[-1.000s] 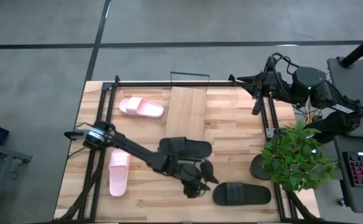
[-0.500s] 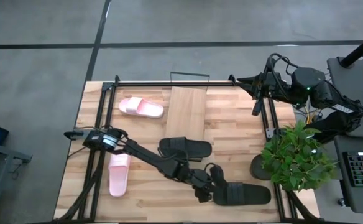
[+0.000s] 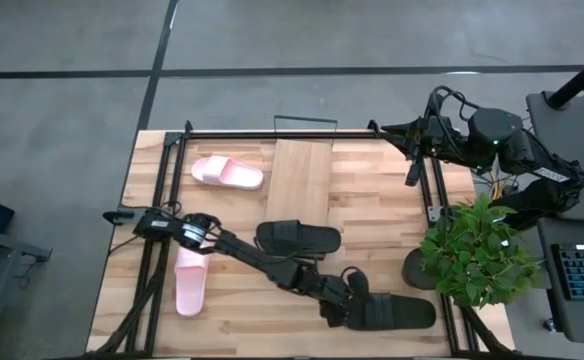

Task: Pick and place slides into the shelf
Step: Put the black slides on the shelf

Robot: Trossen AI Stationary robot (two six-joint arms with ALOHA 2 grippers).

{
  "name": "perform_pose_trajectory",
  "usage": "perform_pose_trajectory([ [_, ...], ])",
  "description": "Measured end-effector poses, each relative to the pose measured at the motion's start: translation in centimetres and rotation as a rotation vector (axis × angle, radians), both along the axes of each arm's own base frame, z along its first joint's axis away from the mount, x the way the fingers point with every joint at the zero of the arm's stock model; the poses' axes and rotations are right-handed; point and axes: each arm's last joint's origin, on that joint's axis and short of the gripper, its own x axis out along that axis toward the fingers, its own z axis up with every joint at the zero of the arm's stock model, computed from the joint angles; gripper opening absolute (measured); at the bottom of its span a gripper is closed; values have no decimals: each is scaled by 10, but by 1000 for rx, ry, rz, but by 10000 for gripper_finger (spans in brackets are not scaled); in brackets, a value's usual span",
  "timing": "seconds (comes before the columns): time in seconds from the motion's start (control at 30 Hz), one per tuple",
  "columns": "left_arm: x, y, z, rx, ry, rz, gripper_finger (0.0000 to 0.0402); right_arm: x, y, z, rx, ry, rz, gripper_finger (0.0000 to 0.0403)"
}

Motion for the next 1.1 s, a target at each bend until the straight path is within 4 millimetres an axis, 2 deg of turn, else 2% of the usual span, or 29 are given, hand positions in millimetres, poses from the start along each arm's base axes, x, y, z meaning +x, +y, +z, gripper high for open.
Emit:
perform_pose_trajectory([
  [0.37, 11, 8, -18, 48, 3, -7, 257, 0, 0, -1, 1, 8, 0, 48],
  [0.6, 14, 6, -8, -2, -99, -35, 257, 0, 0, -1, 1, 10, 0, 48],
  [1.1, 13, 13, -20, -6, -35, -67, 257, 0, 0, -1, 8, 7, -1, 47],
])
